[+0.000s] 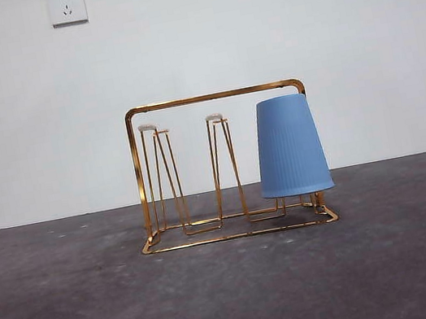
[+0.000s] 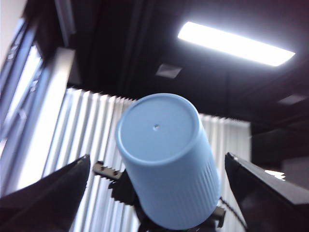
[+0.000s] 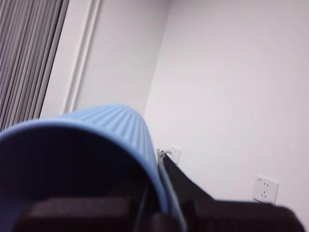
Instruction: Pick up cup 1,put cup 1 in the cup rack,pick up cup 2,put cup 2 in the cup rack
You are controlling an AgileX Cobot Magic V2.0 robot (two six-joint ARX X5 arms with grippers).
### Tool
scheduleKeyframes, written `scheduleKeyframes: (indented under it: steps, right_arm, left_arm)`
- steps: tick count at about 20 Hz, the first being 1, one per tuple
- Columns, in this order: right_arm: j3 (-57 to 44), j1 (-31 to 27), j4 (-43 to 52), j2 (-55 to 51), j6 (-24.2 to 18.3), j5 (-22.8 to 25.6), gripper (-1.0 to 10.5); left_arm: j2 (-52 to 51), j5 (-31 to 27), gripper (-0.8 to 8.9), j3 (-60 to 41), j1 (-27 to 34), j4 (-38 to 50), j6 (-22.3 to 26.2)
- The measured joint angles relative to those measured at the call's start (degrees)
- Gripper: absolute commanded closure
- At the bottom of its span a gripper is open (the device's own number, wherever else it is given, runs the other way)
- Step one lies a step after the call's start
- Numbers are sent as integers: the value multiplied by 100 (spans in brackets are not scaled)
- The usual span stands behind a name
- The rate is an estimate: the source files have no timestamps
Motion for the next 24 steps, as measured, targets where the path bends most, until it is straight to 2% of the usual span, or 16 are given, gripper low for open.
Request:
scheduleKeyframes:
  steps: [7, 15, 16, 19, 21, 22, 24]
  right_arm:
    - [0, 0, 195, 118, -15, -17, 963]
    - [0, 11, 225, 708, -13, -105, 962]
    - [0, 13, 227, 732, -13, -127, 962]
    - [0, 20, 227, 728, -11, -175, 958]
    - [0, 24, 225, 723, -7, -188, 958]
    - [0, 22, 219, 726, -7, -186, 958]
    - [0, 22, 184, 730, -9, -179, 941]
  left_arm:
    - [273, 2, 342, 0, 0, 763, -579]
    - [313, -133, 348, 0, 22, 918, -704]
    - [313, -142, 382, 0, 22, 907, -702]
    - [326, -146, 665, 0, 24, 907, -704]
    - [326, -144, 792, 0, 48, 907, -704]
    - [326, -138, 823, 0, 74, 905, -717]
    - [328, -122, 821, 0, 103, 896, -748]
